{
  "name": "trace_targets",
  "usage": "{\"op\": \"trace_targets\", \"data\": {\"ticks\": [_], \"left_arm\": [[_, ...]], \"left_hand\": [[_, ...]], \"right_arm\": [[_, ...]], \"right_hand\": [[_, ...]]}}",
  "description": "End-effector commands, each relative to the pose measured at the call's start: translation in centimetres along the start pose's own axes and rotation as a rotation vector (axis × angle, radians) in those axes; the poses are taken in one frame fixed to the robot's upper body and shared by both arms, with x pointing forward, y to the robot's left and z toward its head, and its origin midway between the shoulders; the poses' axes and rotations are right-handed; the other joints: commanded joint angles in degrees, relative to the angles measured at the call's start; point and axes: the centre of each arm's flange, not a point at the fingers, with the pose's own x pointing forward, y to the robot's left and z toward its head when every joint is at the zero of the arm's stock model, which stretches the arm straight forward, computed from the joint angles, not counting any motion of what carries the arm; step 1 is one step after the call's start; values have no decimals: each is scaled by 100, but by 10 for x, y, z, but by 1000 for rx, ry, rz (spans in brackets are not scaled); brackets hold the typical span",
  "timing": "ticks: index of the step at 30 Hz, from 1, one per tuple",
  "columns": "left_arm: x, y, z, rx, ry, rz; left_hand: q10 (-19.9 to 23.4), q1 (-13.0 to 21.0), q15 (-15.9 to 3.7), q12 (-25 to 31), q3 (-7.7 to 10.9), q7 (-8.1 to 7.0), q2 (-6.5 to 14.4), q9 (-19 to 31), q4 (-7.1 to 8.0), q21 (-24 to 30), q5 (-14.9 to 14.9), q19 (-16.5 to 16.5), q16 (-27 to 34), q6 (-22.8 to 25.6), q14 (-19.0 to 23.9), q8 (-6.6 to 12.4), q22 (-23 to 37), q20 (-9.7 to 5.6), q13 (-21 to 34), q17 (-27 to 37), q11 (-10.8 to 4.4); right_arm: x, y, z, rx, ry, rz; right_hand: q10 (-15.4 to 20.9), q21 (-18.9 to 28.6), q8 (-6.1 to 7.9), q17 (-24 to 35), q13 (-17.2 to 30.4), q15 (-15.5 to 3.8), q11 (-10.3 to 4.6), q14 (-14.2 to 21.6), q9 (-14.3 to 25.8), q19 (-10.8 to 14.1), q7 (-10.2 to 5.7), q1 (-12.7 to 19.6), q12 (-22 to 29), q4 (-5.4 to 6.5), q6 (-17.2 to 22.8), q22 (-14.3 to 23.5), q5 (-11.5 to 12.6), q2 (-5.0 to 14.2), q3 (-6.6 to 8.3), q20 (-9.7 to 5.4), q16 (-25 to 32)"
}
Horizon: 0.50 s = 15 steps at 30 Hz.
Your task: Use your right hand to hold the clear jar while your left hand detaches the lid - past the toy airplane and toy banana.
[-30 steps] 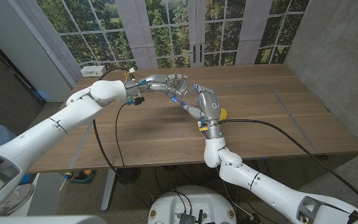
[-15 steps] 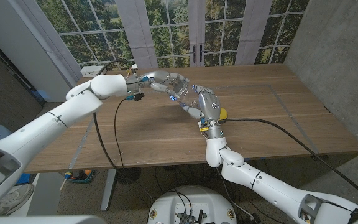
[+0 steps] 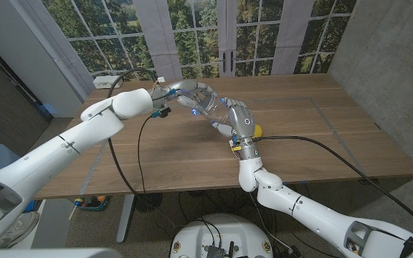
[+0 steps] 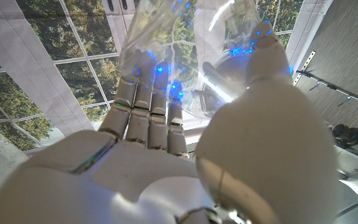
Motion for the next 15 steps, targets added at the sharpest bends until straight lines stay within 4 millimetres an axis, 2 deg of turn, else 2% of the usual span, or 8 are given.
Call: {"op": "trace_targets", "data": {"ticks": [1,2,5,15], "left_arm": [[13,-19,-22,-404,99,-69],[15,-20,-24,-439,97,-87],[18,-24,-28,-522,102,-137],[24,-38,-40,-817,93,-278]], "left_hand": [[3451,910,-2439,174,-25,1791,1455,359,149,167,-34,-37,-121,1957,2444,258,54,19,-171,-14,-801],[3498,770,-2419,154,-38,1809,1523,359,219,212,-50,-47,-141,1999,2512,230,62,20,-218,-16,-772],[3715,510,-2425,134,-33,1900,1627,433,270,357,-83,-13,-162,2171,2740,210,77,41,-316,-8,-667],[4009,204,-2407,97,57,1961,1743,607,337,565,-95,21,-190,2346,2985,180,119,17,-382,-6,-660]], "right_arm": [[-1,-5,-1,30,-59,-56],[-1,-5,-1,31,-62,-59],[-1,-5,-2,33,-76,-63],[-1,-8,-5,47,-99,-90]], "right_hand": [[2353,52,-22,1979,276,-2350,-2279,1901,31,-543,-1822,345,-19,509,2969,19,29,418,580,-959,18],[2351,59,-26,1979,280,-2352,-2278,1903,31,-551,-1836,342,-29,510,2974,18,32,417,584,-961,14],[2351,69,-34,1979,301,-2353,-2290,1903,32,-558,-1844,336,-32,513,2969,17,36,416,588,-977,10],[2349,102,-50,1980,329,-2354,-2297,1895,39,-587,-1864,315,-70,521,2974,14,43,412,600,-1007,-9]]}}
